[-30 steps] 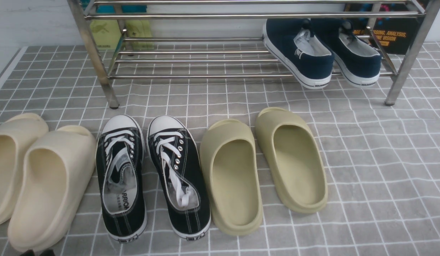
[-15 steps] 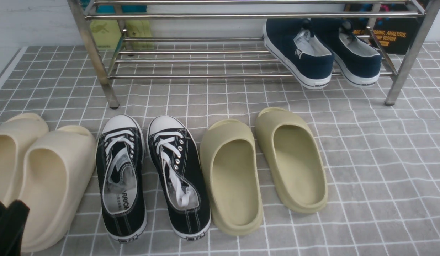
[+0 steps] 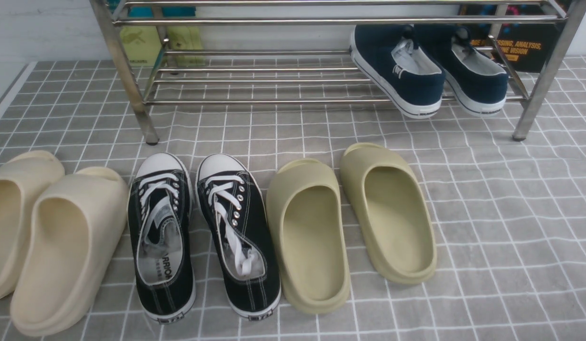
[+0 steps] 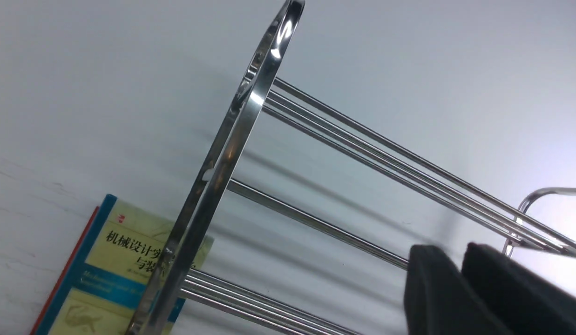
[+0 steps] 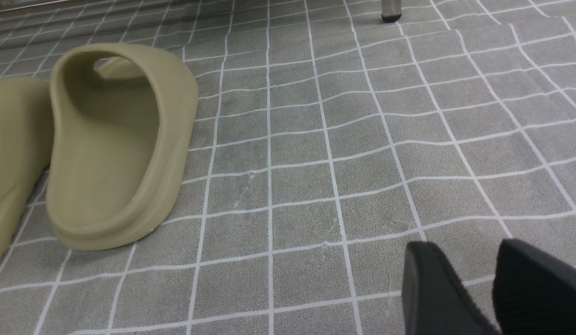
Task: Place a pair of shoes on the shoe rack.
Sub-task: Use the left arm to grab the shoe closest to it
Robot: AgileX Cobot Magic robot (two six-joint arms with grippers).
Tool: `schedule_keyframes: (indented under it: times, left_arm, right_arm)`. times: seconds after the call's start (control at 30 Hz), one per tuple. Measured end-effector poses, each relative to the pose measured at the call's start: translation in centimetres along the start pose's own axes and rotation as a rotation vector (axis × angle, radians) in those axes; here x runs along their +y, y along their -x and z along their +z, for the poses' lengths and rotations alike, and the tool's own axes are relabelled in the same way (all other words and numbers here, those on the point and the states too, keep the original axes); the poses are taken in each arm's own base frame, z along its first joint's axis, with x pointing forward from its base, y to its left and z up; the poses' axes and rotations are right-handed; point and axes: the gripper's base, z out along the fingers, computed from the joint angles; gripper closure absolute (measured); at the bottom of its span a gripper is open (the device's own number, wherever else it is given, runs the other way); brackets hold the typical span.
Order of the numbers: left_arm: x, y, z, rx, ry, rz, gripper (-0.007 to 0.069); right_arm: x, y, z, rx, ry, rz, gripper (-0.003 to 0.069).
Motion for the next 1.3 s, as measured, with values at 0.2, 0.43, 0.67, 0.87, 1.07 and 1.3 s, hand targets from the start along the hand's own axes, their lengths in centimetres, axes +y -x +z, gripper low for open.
schedule_keyframes:
  times: [0.2,0.43,0.67,0.87,1.07,1.3]
  left_arm:
    - [-1.7,2.3,4.4,0.372,0.115,0.148,0.0638]
    - [0.3,-2.1,8.9,0.706,0.253,0.131,0.0638]
    - [2.8,-8.4,13.8,1.186,0.468,0.013,0.0612]
    - [4.3,-12.0,15.8,1.37,0.54,-0.019,0.0366]
    - [6.7,-16.8,16.4,1.462,0.591,-0.027,0.0156]
    - [8.7,-20.1,16.3,1.501,0.606,0.004,0.048]
  right_arm:
    - [0.0,0.0,0.0,0.0,0.0,0.0,0.0421]
    - [0.0,0.0,0.0,0.0,0.0,0.0,0.0421]
    - [0.0,0.0,0.0,0.0,0.0,0.0,0.0421]
    - [0.0,0.0,0.0,0.0,0.0,0.0,0.0421]
    - [0.0,0.0,0.0,0.0,0.0,0.0,0.0421]
    - [0.0,0.0,0.0,0.0,0.0,0.0,0.0421]
